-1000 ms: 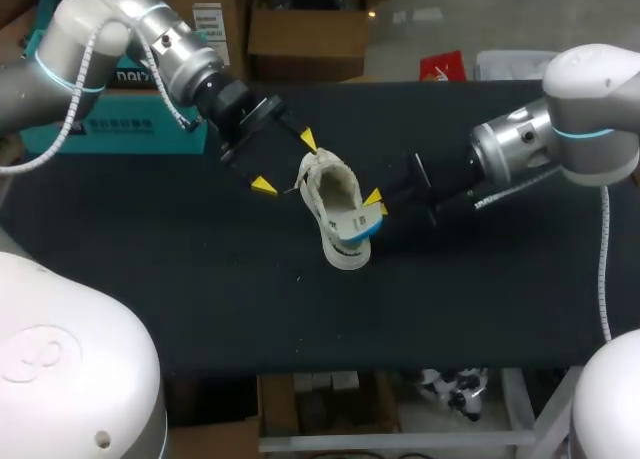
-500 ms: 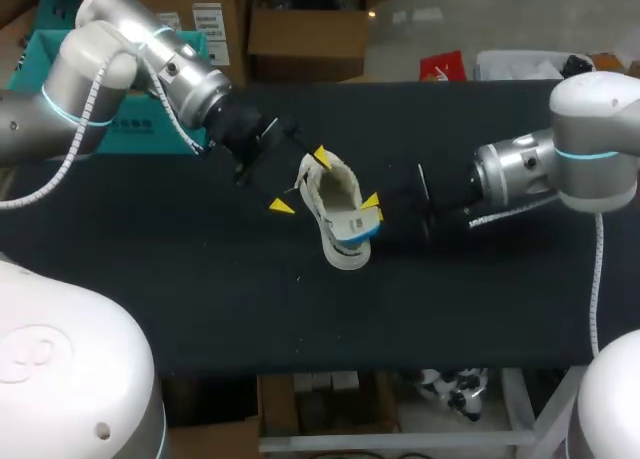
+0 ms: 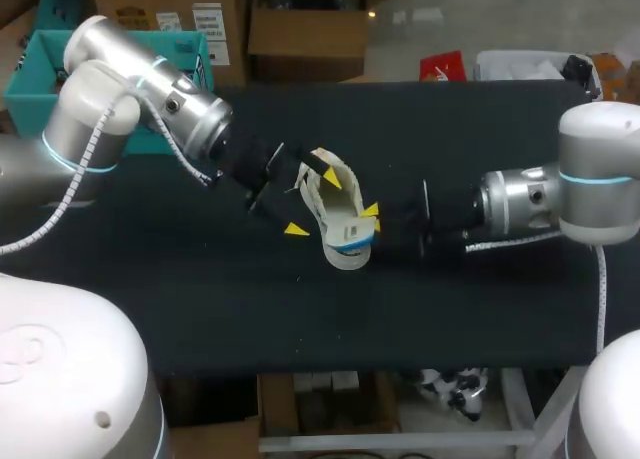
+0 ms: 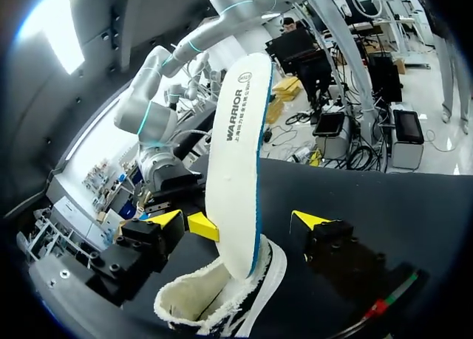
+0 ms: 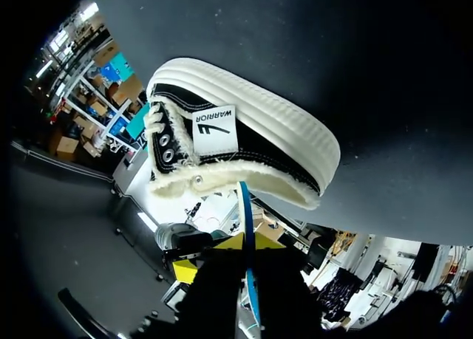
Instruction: Open the shoe tongue, take the insole out of the shoe, put the insole back into the shoe, and pack the shoe into the shoebox
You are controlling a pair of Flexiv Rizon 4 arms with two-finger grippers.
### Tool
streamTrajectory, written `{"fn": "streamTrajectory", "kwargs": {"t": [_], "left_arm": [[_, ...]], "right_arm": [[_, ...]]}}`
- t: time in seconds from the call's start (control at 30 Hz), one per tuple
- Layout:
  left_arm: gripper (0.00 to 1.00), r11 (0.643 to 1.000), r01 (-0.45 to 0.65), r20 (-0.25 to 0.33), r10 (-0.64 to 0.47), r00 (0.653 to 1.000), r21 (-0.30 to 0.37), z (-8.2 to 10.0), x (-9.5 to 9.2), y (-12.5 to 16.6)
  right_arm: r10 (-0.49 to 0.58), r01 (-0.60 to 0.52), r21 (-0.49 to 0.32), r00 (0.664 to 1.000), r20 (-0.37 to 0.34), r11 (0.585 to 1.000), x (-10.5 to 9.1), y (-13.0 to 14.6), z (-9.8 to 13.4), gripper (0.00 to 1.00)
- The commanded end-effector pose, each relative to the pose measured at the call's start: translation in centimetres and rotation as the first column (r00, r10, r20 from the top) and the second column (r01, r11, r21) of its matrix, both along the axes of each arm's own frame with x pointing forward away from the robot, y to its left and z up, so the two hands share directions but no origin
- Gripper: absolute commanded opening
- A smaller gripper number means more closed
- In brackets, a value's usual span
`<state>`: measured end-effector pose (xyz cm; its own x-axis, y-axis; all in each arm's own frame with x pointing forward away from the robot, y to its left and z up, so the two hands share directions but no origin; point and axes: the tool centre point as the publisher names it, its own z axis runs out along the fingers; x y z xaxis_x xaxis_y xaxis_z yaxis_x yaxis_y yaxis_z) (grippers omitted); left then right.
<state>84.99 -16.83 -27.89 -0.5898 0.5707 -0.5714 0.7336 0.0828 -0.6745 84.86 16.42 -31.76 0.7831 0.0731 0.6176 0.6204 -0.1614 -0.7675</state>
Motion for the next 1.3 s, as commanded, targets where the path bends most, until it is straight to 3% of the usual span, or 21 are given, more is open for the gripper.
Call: {"fn": "streamTrajectory", "kwargs": {"t": [0.03, 0.07, 0.17, 0.27, 0.3, 0.37, 0.4, 0.7, 0.73, 0.77, 0.87, 0.9, 0.93, 0.97, 1.03, 1.3], "left_arm": [[0.71, 0.994, -0.071, 0.017, 0.073, 0.997, -0.078, -1.5, -0.2, -1.2], [0.7, 0.993, -0.081, 0.024, 0.083, 0.996, -0.084, -1.7, -0.1, -1.4], [0.49, 0.993, -0.079, 0.019, 0.081, 0.997, -0.091, -2.0, 0.3, -1.8], [0.36, 0.993, -0.078, 0.02, 0.081, 0.997, -0.091, -2.1, 0.4, -2.1], [0.29, 0.993, -0.077, 0.021, 0.079, 0.997, -0.09, -2.1, 0.5, -2.2], [0.05, 0.993, -0.077, 0.025, 0.08, 0.996, -0.09, -2.1, 0.5, -2.2], [0.0, 0.993, -0.076, 0.028, 0.079, 0.997, -0.09, -2.1, 0.5, -2.2], [0.0, 0.995, -0.067, 0.062, 0.072, 0.995, -0.079, -2.0, 0.6, -2.2], [0.0, 0.995, -0.065, 0.065, 0.07, 0.995, -0.077, -2.0, 0.6, -2.2], [0.0, 0.995, -0.063, 0.068, 0.068, 0.995, -0.073, -2.0, 0.6, -2.2], [0.0, 0.997, -0.05, 0.082, 0.055, 0.995, -0.065, -2.0, 0.7, -2.2], [0.0, 0.997, -0.04, 0.089, 0.046, 0.995, -0.064, -2.0, 0.7, -2.2], [0.0, 0.998, -0.031, 0.097, 0.037, 0.995, -0.061, -2.0, 0.8, -2.2], [0.0, 0.998, -0.026, 0.1, 0.032, 0.994, -0.058, -2.0, 0.8, -2.2], [0.0, 0.999, -0.012, 0.114, 0.018, 0.993, -0.05, -2.2, 1.1, -2.2], [0.0, 0.999, 0.004, 0.128, 0.003, 0.992, -0.052, -3.3, 2.6, -1.8]], "right_arm": [[-0.021, 0.021, 0.028, 1.0, 0.006, 0.999, -0.2, 0.0, -0.5, 0.0], [-0.023, 0.022, 0.028, 1.0, 0.005, 0.999, -0.2, 0.0, -0.5, 0.0], [-0.024, 0.024, 0.029, 1.0, 0.003, 0.999, -0.2, 0.2, -0.5, 0.0], [-0.024, 0.024, 0.027, 1.0, 0.002, 0.999, -0.1, 0.3, -0.4, 0.0], [-0.024, 0.024, 0.026, 1.0, 0.002, 0.999, -0.1, 0.4, -0.4, 0.0], [-0.024, 0.024, 0.024, 1.0, 0.002, 0.999, 0.0, 0.5, -0.4, 0.0], [-0.024, 0.024, 0.024, 1.0, 0.002, 0.999, 0.1, 0.5, -0.4, 0.0], [-0.025, 0.025, 0.015, 1.0, -0.002, 1.0, 0.1, 0.7, -0.4, 0.0], [-0.028, 0.028, 0.011, 1.0, -0.002, 1.0, 0.1, 0.7, -0.3, 0.13], [-0.032, 0.032, 0.006, 0.999, -0.004, 0.999, 0.1, 0.7, -0.3, 0.37], [-0.034, 0.034, -0.007, 0.999, -0.005, 0.999, 0.0, 0.8, -0.2, 0.49], [-0.034, 0.034, -0.01, 0.999, -0.005, 0.999, -0.1, 0.8, -0.2, 0.58], [-0.032, 0.032, -0.018, 0.999, -0.003, 0.999, -0.2, 0.9, -0.1, 0.78], [-0.032, 0.032, -0.023, 0.999, -0.004, 0.999, -0.2, 0.9, -0.1, 0.87], [-0.033, 0.033, -0.033, 0.999, -0.003, 0.999, -0.3, 1.0, -0.1, 0.93], [-0.037, 0.037, -0.049, 0.999, -0.001, 0.998, -0.6, 1.1, -0.5, 0.98]]}}
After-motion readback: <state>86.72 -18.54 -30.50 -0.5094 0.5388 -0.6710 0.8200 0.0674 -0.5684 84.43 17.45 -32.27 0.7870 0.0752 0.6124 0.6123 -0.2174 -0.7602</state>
